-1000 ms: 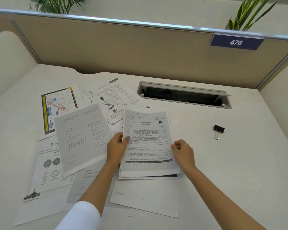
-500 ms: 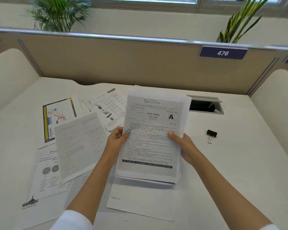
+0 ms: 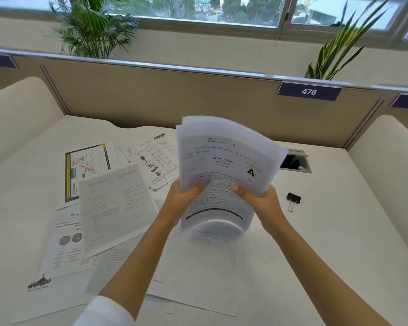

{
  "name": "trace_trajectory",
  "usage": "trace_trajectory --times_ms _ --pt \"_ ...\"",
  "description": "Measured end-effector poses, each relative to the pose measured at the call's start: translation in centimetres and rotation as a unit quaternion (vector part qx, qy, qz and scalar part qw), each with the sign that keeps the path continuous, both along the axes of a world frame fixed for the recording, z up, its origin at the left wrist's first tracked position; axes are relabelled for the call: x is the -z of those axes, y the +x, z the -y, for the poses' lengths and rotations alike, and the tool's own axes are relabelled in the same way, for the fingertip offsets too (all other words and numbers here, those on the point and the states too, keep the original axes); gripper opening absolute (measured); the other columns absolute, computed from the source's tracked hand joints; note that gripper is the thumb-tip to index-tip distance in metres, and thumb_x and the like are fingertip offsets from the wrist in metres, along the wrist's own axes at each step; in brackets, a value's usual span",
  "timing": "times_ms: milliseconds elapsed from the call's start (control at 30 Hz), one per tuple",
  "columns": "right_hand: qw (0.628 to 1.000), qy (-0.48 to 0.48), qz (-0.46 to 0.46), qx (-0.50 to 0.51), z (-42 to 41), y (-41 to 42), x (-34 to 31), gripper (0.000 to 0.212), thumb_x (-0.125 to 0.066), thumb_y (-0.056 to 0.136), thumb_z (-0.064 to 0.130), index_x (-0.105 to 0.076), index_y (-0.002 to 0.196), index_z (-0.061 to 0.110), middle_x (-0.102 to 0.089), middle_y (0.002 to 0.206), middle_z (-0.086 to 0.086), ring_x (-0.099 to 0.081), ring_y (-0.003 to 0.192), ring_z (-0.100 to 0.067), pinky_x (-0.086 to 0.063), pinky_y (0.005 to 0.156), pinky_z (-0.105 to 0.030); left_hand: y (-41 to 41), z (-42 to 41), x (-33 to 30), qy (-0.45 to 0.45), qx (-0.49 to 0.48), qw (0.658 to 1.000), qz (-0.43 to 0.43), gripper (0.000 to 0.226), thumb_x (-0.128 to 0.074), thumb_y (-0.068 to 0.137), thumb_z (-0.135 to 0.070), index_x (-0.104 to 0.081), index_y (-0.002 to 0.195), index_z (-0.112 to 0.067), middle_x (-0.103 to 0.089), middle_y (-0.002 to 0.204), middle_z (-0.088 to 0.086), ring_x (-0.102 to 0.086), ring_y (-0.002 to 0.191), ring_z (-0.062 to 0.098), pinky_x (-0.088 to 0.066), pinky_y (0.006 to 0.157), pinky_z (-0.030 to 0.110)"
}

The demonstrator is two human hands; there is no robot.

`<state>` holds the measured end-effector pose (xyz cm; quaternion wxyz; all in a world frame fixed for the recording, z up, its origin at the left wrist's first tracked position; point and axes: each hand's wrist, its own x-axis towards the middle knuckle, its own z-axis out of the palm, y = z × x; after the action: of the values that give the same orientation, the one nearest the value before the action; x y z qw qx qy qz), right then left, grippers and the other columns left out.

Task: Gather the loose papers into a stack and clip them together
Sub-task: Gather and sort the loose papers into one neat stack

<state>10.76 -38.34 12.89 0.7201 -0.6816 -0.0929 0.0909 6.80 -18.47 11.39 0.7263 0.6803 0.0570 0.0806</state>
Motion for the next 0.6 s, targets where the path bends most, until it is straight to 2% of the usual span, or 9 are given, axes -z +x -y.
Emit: trace_trajectory --times_ms 67,133,267,333,433,500,567,600 --pt "1.0 0.002 -0.007 0.0 0.1 -0.1 0.4 0.038 -0.08 0.066 0.024 -0.071 0.103 0.022 -0.075 0.105 -0.002 -0.071 0.099 -0.021 -0.058 0.08 -0.04 0.0 -0.3 0.3 -0.003 -0.008 1.0 0.012 0.047 -0.075 0.063 -0.061 -0.067 0.104 -0.038 -0.073 0.105 -0.002 -0.07 0.097 0.013 -0.059 0.074 0.028" --pt "1.0 -0.003 -0.016 0.005 -0.1 -0.1 1.0 0.039 -0.081 0.067 0.023 -0.071 0.105 0.022 -0.074 0.106 -0.003 -0.07 0.1 -0.022 -0.058 0.082 -0.041 0.0 -0.7 0.7 -0.013 -0.012 1.0 0.011 0.049 -0.076 0.061 -0.062 -0.066 0.103 -0.039 -0.073 0.105 -0.002 -0.069 0.096 0.014 -0.06 0.074 0.029" --pt "0.999 -0.032 -0.023 0.036 -0.8 0.2 2.2 0.028 -0.08 0.074 0.014 -0.07 0.097 0.028 -0.074 0.101 0.001 -0.069 0.099 -0.02 -0.057 0.084 -0.04 0.2 -1.2 1.7 0.007 -0.013 1.0 -0.018 0.027 -0.072 0.08 -0.031 -0.062 0.103 -0.039 -0.07 0.105 -0.005 -0.065 0.099 0.014 -0.058 0.074 0.024" --pt "0.997 -0.05 -0.017 0.059 -1.2 0.4 2.6 0.023 -0.078 0.077 0.013 -0.07 0.094 0.027 -0.074 0.097 0.001 -0.068 0.096 -0.021 -0.058 0.083 -0.041 0.4 -1.8 2.3 0.035 -0.023 0.998 -0.037 0.024 -0.072 0.083 -0.028 -0.063 0.105 -0.034 -0.07 0.105 -0.001 -0.065 0.099 0.017 -0.058 0.077 0.028" --pt "0.995 -0.065 -0.001 0.075 -2.4 0.9 2.3 0.017 -0.077 0.079 0.014 -0.07 0.09 0.025 -0.074 0.092 -0.001 -0.07 0.091 -0.024 -0.06 0.075 -0.039 0.5 -3.6 2.7 0.037 -0.016 0.998 -0.053 0.03 -0.069 0.085 -0.035 -0.063 0.113 -0.027 -0.071 0.11 -0.002 -0.067 0.102 0.02 -0.057 0.08 0.03" --pt "0.995 -0.073 0.006 0.072 -3.3 1.2 2.0 0.015 -0.077 0.078 0.016 -0.071 0.09 0.023 -0.074 0.093 -0.001 -0.072 0.088 -0.022 -0.06 0.072 -0.038 0.2 -5.4 2.4 0.048 0.003 0.998 -0.043 0.039 -0.061 0.088 -0.043 -0.058 0.123 -0.026 -0.069 0.114 -0.007 -0.066 0.104 0.013 -0.056 0.084 0.029" --pt "0.994 -0.089 -0.003 0.063 -4.4 1.7 2.1 0.02 -0.077 0.078 0.015 -0.072 0.097 0.018 -0.075 0.096 -0.002 -0.073 0.087 -0.021 -0.06 0.073 -0.038 -0.2 -7.9 2.6 0.089 -0.003 0.995 -0.051 0.047 -0.047 0.093 -0.051 -0.049 0.132 -0.027 -0.063 0.125 -0.009 -0.062 0.11 0.008 -0.049 0.093 0.03" --pt "0.993 -0.099 -0.012 0.056 -5.1 1.9 2.4 0.026 -0.077 0.078 0.013 -0.071 0.103 0.014 -0.074 0.099 -0.004 -0.073 0.088 -0.022 -0.06 0.074 -0.039 -0.5 -9.6 3.2 0.128 -0.027 0.989 -0.07 0.049 -0.041 0.095 -0.053 -0.045 0.137 -0.027 -0.058 0.132 -0.007 -0.057 0.117 0.01 -0.044 0.098 0.033"
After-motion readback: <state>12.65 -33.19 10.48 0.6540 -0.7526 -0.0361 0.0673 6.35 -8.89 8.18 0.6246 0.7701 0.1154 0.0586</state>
